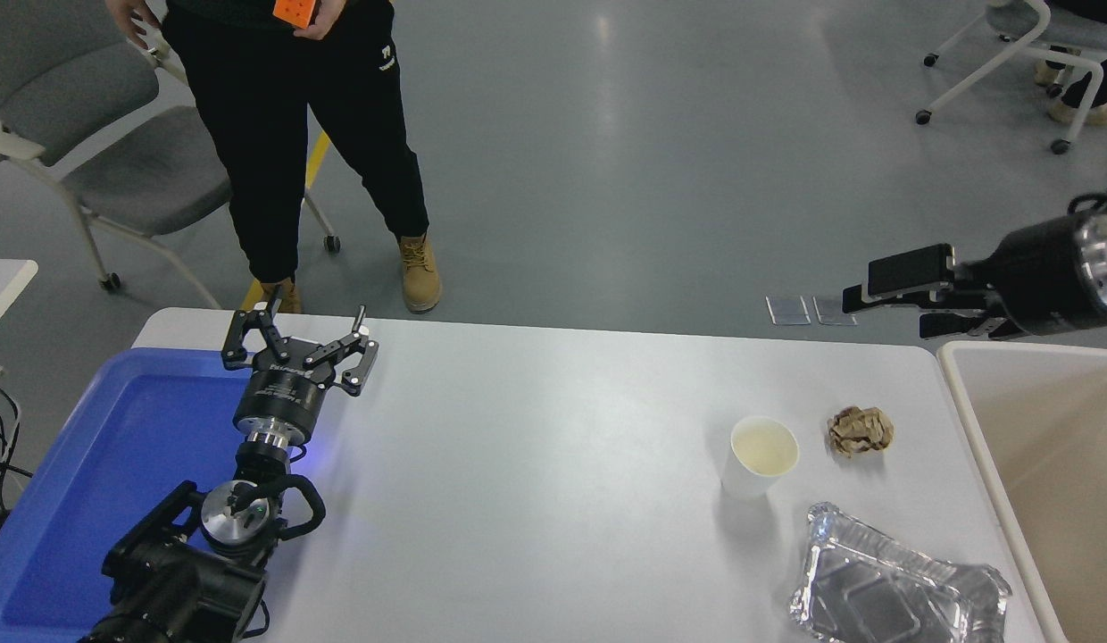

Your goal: Pick up paper cup place in dustbin

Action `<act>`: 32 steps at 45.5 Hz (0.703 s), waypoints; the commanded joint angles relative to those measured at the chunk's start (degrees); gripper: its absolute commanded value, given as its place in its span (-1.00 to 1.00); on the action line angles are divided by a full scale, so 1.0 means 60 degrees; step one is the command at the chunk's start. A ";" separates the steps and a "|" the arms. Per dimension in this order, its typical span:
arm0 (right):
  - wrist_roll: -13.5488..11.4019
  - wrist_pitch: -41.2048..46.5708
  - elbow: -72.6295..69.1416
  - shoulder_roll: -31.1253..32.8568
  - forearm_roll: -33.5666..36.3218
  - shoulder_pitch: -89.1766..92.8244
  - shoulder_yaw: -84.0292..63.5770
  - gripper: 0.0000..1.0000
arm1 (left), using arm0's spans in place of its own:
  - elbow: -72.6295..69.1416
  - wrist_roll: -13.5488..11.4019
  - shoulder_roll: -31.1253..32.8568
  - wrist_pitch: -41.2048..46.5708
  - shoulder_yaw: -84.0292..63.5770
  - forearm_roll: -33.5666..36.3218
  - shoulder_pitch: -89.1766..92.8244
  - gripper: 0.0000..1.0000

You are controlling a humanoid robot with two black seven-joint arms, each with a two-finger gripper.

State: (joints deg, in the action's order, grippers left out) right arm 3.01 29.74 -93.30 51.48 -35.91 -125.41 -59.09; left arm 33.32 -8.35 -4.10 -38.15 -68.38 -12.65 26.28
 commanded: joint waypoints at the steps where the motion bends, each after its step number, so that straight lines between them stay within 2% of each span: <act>1: 0.0010 0.0492 -0.0784 -0.0933 -0.0650 -0.1450 -0.2133 1.00 | -0.0001 -0.0001 -0.0005 0.0001 0.0001 -0.0001 0.0000 0.98; 6: 0.0010 0.0609 -0.0784 -0.1198 -0.0621 -0.1860 -0.2909 1.00 | -0.0001 -0.0001 -0.0005 0.0001 0.0001 -0.0001 0.0000 0.98; 14: 0.0010 0.1576 -0.0901 -0.1257 -0.0314 -0.2637 -0.3672 1.00 | -0.0001 -0.0001 -0.0005 0.0001 0.0001 -0.0001 0.0000 0.98; 24: -0.0004 0.2220 -0.0916 -0.1344 0.1355 -0.3106 -0.4140 1.00 | -0.0001 -0.0001 -0.0005 0.0001 0.0001 -0.0001 0.0000 0.98; 32: -0.0004 0.2397 -0.0974 -0.1359 0.2117 -0.3399 -0.4361 1.00 | -0.0001 -0.0001 -0.0005 0.0001 -0.0014 -0.0001 0.0000 0.98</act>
State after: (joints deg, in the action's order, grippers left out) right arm 3.00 41.33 -98.56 43.87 -30.12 -142.82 -82.34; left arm 33.31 -8.35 -4.13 -38.15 -68.41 -12.65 26.28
